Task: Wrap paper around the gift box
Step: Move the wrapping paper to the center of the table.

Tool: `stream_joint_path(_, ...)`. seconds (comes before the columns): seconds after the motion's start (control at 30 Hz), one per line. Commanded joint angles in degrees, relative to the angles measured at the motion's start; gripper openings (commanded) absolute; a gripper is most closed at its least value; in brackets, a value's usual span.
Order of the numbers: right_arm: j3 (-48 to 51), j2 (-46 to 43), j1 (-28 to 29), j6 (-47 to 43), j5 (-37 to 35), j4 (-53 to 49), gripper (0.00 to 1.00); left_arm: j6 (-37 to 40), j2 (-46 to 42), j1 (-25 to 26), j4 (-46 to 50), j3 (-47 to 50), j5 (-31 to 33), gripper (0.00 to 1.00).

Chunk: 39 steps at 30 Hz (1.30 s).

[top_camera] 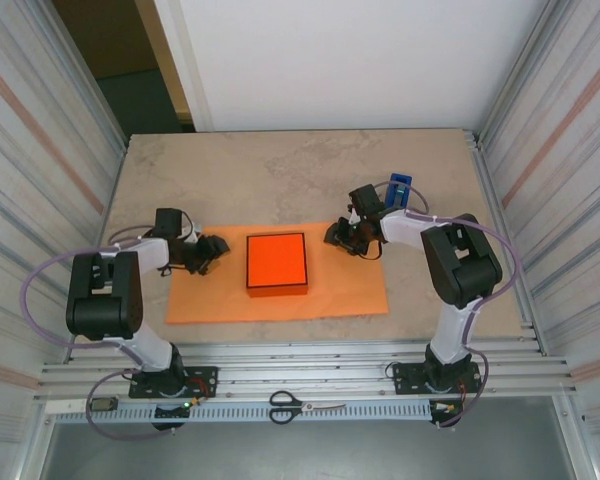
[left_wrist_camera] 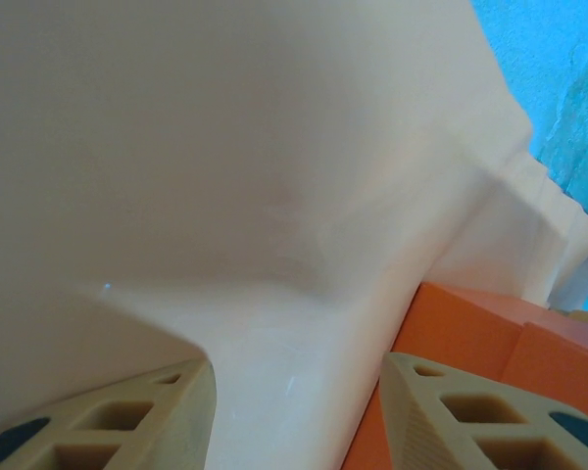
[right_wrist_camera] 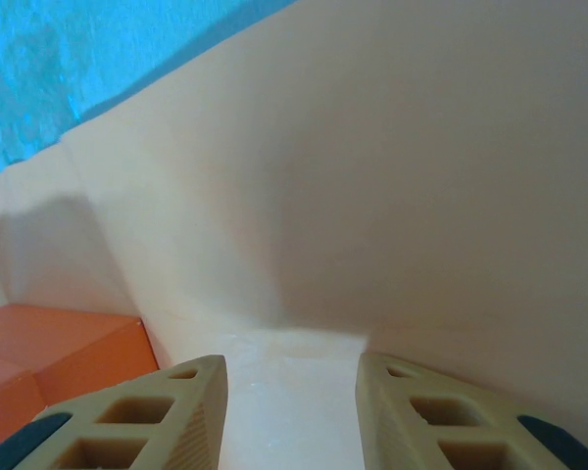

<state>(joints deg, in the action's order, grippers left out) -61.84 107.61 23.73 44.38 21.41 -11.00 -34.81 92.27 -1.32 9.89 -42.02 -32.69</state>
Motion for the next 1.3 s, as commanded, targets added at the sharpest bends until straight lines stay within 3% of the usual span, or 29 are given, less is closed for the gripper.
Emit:
stream_joint_path(0.0, -2.2, 2.9, -0.6, -1.9, 1.5, -1.1, 0.41, 0.1, 1.4, -0.9, -0.5, -0.9, 3.0, 0.49)
stream_joint_path(0.13, -3.3, 1.2, -0.6, -2.5, 1.6, -2.1, 0.43, 0.3, -1.1, -1.0, -1.0, -1.5, 0.2, 0.55)
stream_joint_path(0.3, -2.5, -7.7, -0.2, -5.0, -0.5, -5.1, 0.54, 2.3, -7.9, -0.6, 0.1, -3.8, -4.7, 0.65)
stream_joint_path(0.53, 6.2, -20.5, -2.6, -6.2, -5.3, -8.8, 0.66, 6.4, -12.2, 5.3, 4.0, -5.4, -8.3, 0.82)
stream_joint_path(0.8, 18.4, -27.4, -8.4, -2.5, -2.4, -7.3, 0.73, 10.6, -11.4, 11.2, 9.4, -7.8, -2.9, 0.83)
stream_joint_path(1.07, 24.0, -30.7, -14.8, -2.9, 2.1, -8.4, 0.77, 12.1, -8.5, 11.6, 8.9, -8.3, -5.8, 0.84)
stream_joint_path(1.27, 24.1, -30.7, -15.1, -4.6, 1.5, -11.0, 0.78, 12.1, -4.7, 12.2, 8.1, -9.7, -6.7, 0.82)
